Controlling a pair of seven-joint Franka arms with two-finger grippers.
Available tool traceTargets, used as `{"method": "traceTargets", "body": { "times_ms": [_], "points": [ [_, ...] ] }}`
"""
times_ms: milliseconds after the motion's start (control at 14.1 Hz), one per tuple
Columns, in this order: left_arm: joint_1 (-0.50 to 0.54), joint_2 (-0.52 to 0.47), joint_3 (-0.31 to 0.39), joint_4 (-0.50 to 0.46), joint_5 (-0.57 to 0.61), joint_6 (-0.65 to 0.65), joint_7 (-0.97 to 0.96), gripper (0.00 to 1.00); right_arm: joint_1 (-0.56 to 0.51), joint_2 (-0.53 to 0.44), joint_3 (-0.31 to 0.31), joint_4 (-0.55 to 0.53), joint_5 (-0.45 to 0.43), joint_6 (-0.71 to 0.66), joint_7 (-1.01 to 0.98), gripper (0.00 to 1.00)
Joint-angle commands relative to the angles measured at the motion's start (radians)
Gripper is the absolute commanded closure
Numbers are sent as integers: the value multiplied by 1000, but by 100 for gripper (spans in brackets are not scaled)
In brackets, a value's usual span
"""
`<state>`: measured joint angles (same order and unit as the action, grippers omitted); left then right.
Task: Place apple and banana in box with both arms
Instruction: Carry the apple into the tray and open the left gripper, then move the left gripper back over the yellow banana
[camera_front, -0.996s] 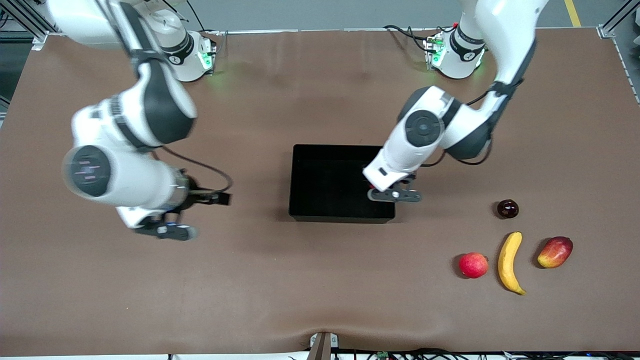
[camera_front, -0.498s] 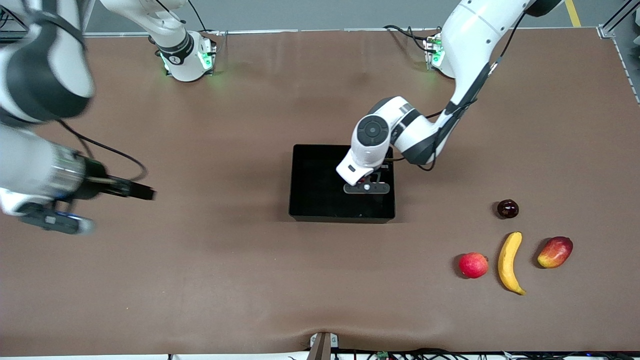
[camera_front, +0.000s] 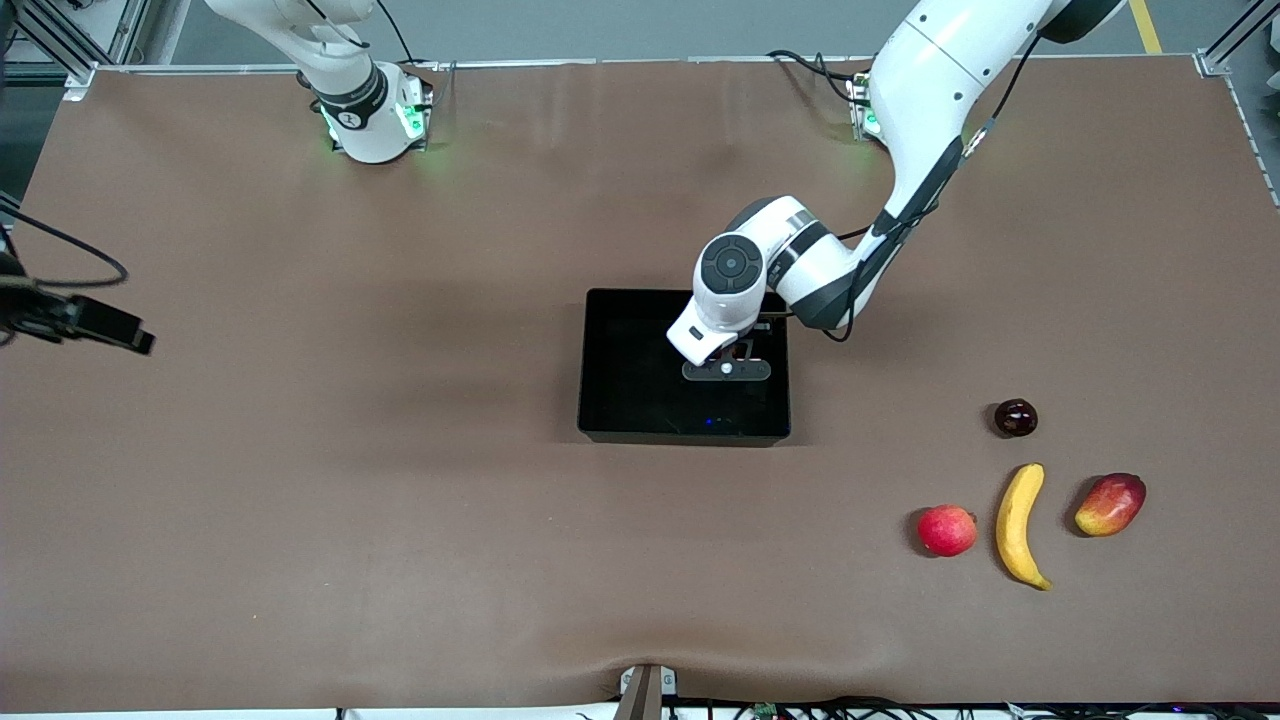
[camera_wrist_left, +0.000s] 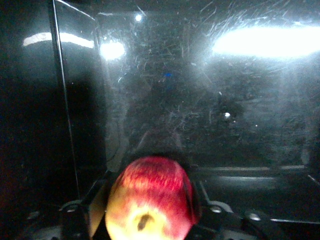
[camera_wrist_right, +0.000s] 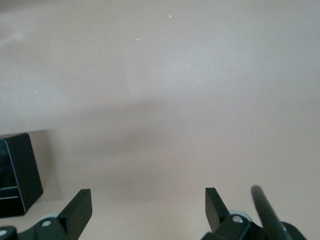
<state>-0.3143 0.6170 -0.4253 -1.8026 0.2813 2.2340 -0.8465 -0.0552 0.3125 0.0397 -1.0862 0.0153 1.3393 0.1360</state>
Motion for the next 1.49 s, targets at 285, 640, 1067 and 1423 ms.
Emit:
{"method": "traceTargets", "body": {
  "times_ms": [285,640,1067,1423],
  "points": [
    [64,-141,2,104,13,-166,41,0,-77,-217,20,-230,-21,-19,-82,0],
    [249,-141,5,210,10,-274,296,0,-130,-273,20,-293,-9,-23,-259,0],
    [504,-80,8,227,18,-205,581,0,-115,-279,34,-310,43,4,-254,0],
    [567,73,16,334,30,-108,587,0,-94,-279,31,-308,28,1,-259,0]
  ]
}}
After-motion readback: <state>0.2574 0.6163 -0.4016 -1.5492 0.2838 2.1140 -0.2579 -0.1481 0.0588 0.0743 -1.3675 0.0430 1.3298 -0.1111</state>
